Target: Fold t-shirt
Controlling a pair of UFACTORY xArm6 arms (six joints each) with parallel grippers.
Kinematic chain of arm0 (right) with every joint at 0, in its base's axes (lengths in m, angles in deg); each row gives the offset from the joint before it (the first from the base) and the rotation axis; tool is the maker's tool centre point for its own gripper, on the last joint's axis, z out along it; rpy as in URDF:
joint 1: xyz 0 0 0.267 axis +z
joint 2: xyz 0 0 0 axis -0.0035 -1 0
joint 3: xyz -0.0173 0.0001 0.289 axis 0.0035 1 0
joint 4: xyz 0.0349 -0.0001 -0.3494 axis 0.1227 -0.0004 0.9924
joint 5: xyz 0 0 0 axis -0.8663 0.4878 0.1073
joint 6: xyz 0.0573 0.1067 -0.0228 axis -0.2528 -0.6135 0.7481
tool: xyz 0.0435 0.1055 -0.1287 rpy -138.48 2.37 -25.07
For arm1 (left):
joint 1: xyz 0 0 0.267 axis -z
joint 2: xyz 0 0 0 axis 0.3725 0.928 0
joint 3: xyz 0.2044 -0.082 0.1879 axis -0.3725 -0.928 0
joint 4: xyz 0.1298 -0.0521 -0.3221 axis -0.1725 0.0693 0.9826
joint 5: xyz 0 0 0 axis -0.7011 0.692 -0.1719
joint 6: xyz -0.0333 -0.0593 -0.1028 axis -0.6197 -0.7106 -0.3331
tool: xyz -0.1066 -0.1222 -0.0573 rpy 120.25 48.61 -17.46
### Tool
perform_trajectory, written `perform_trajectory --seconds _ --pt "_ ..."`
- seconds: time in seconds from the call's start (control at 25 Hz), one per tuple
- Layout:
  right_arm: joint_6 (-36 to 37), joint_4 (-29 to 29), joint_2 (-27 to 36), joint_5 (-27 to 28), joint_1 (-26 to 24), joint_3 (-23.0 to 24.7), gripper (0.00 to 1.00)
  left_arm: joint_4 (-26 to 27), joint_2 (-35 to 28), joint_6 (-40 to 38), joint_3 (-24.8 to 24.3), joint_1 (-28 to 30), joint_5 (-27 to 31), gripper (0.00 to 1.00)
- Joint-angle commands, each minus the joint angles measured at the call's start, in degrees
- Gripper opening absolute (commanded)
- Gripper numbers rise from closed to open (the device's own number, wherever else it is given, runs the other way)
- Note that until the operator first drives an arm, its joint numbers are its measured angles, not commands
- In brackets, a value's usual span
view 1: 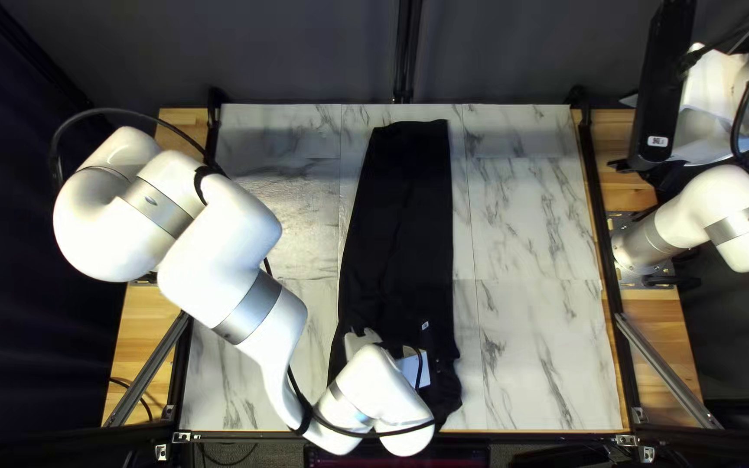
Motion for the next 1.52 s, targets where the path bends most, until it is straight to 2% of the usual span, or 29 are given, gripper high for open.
perform_trajectory --seconds 0.04,0.28,0.64,1.04,1.2,1.32,1.48,1.52 --pt "0.0 0.0 0.0 0.0 0.0 0.0 1.00 -0.8 4.1 1.8 8.5 -0.2 7.1 0.02" --pt "0.0 0.0 0.0 0.0 0.0 0.0 1.00 -1.4 6.3 3.2 13.4 -0.4 13.1 0.04" --pt "0.0 0.0 0.0 0.0 0.0 0.0 1.00 1.5 9.7 3.7 13.4 1.0 11.2 0.05" --pt "0.0 0.0 0.0 0.0 0.0 0.0 1.00 3.1 9.3 5.0 9.2 2.0 4.6 0.07" --pt "0.0 0.0 0.0 0.0 0.0 0.0 1.00 2.9 9.1 5.9 9.1 2.2 3.3 0.07" --pt "0.0 0.0 0.0 0.0 0.0 0.0 1.00 3.1 7.8 6.0 6.7 2.4 1.4 0.07" --pt "0.0 0.0 0.0 0.0 0.0 0.0 1.00 3.9 4.5 5.4 0.7 2.3 -1.5 0.07" --pt "0.0 0.0 0.0 0.0 0.0 0.0 1.00 4.0 4.2 5.3 0.2 2.3 -1.7 0.13"
